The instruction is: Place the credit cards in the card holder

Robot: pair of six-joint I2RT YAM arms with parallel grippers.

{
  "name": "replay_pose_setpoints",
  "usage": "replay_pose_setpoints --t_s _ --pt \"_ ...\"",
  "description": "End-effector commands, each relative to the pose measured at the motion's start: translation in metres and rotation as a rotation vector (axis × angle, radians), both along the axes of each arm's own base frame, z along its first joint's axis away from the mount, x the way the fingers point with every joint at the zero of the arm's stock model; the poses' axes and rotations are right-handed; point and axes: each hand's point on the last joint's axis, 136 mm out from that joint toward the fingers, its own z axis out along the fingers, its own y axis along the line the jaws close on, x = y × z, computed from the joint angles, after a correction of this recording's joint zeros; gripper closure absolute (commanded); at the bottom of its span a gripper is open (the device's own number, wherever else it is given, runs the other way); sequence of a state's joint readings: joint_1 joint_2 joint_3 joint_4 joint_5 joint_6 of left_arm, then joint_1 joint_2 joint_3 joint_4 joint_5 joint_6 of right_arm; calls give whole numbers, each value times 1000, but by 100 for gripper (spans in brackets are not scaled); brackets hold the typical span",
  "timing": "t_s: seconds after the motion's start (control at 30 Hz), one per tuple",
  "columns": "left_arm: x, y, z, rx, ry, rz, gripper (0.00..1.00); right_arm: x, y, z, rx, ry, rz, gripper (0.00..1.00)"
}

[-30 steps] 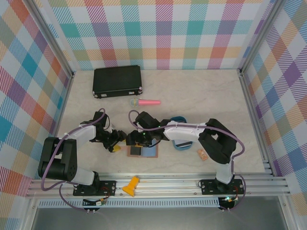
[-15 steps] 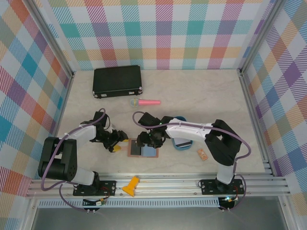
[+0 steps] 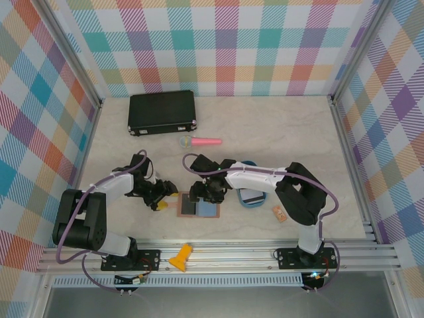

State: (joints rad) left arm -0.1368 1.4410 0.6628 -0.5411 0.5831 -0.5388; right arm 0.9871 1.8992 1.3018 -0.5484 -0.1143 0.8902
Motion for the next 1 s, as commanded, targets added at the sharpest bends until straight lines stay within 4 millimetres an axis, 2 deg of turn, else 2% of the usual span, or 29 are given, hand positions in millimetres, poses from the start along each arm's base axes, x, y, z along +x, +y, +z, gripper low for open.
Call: replay_pose_setpoints --t_s 0.0,0.17,0.43,0.77,0.97 --pt "-12 2 -12 40 52 6 37 0 -7 -4 -40 15 -27 35" --pt "-12 2 -11 41 51 4 37 -3 -2 -14 -26 40 -14 35" --pt "-16 2 -16 40 65 -1 37 -15 21 -27 104 111 46 35" --pt "-16 1 -16 36 66 -2 37 -10 63 -1 338 79 99 35" --pt "-18 1 -17 37 69 -2 37 -5 67 24 384 21 103 35"
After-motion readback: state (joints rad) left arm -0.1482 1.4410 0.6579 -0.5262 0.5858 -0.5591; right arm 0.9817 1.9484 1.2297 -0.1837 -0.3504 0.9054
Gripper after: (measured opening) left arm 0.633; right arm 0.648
